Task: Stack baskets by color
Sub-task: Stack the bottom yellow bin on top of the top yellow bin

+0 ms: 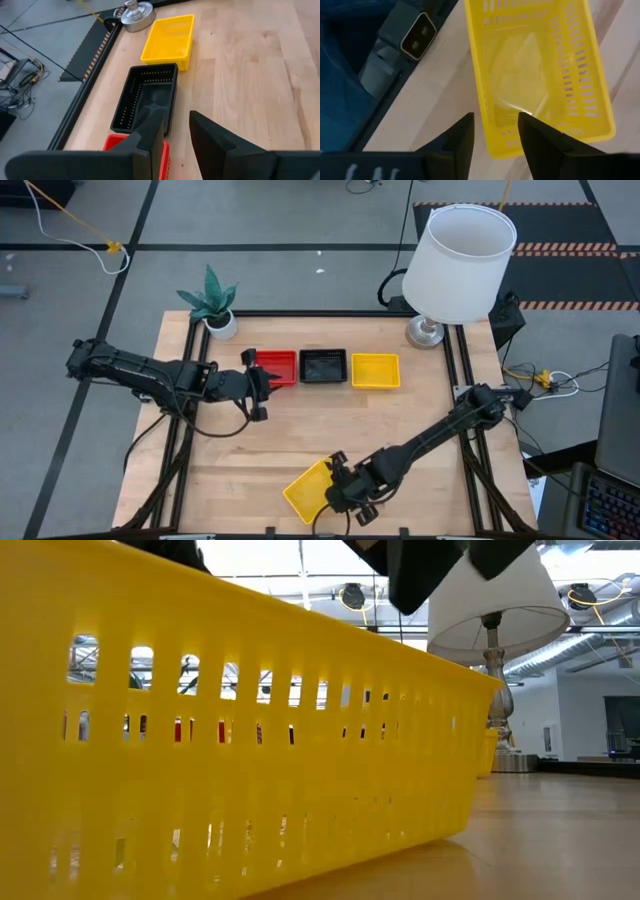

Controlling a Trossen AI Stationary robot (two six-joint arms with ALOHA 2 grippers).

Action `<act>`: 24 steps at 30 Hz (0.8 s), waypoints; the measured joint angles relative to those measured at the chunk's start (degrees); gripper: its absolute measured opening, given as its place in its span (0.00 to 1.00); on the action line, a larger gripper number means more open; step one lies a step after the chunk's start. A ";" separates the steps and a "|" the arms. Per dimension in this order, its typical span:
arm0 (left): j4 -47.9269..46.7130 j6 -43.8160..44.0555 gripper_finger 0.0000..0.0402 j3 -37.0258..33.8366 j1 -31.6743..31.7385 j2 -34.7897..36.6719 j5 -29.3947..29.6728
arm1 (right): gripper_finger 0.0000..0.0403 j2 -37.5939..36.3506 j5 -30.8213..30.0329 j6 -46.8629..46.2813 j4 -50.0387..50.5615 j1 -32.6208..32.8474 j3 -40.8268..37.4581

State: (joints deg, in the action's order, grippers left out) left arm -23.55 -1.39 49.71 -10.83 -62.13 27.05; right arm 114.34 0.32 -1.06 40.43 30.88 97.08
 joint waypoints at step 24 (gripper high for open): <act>0.91 -1.15 0.24 0.00 1.92 0.00 -0.07 | 0.32 3.67 4.83 4.40 -1.39 -2.01 -0.06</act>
State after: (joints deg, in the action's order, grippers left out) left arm -22.63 -2.54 49.71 -8.91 -62.13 26.98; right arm 118.02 5.15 3.33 39.04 28.86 97.01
